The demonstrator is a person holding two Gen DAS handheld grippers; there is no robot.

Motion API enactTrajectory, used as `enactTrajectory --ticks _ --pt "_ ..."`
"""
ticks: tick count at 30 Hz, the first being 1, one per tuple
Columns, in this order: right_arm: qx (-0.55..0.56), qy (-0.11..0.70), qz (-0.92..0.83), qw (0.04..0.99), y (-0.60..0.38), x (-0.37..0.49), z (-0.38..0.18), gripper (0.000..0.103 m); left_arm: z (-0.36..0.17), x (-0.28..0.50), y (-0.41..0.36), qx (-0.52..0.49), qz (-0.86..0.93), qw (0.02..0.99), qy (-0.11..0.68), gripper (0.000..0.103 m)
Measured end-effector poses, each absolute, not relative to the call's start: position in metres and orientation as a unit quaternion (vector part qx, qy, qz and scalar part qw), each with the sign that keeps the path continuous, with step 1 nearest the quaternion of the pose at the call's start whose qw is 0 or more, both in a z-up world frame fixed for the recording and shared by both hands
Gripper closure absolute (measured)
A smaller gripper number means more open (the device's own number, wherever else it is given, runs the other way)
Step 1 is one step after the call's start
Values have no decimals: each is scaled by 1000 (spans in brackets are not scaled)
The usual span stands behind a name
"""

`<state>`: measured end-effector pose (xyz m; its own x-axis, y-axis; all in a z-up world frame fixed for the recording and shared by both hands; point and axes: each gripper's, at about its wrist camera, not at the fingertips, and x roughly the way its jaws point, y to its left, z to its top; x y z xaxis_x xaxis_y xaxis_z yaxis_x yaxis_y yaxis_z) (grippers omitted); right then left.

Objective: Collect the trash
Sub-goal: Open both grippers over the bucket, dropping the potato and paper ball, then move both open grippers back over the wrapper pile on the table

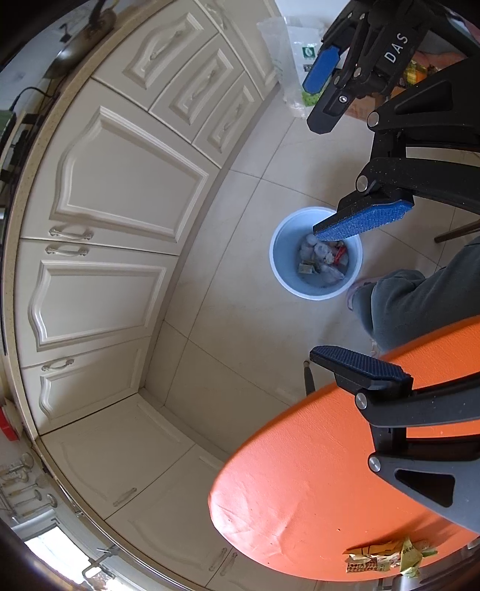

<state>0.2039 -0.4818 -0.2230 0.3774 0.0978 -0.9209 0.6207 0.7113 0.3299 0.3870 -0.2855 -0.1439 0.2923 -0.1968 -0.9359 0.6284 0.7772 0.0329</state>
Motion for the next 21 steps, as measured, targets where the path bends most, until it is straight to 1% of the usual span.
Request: enactTrajectory --ticks 4,11,18,21 --pt "328 528 -168 765 -473 204 -209 20 -132 384 -261 190 -259 783 532 48" --pt "311 519 -155 781 -444 201 -182 11 -107 366 -204 161 -243 801 522 48" --pt "283 521 -119 796 -396 204 -159 10 -85 338 -122 126 -212 820 517 48" --pt "267 524 -99 803 -368 209 -149 8 -76 328 -81 102 -193 826 519 48"
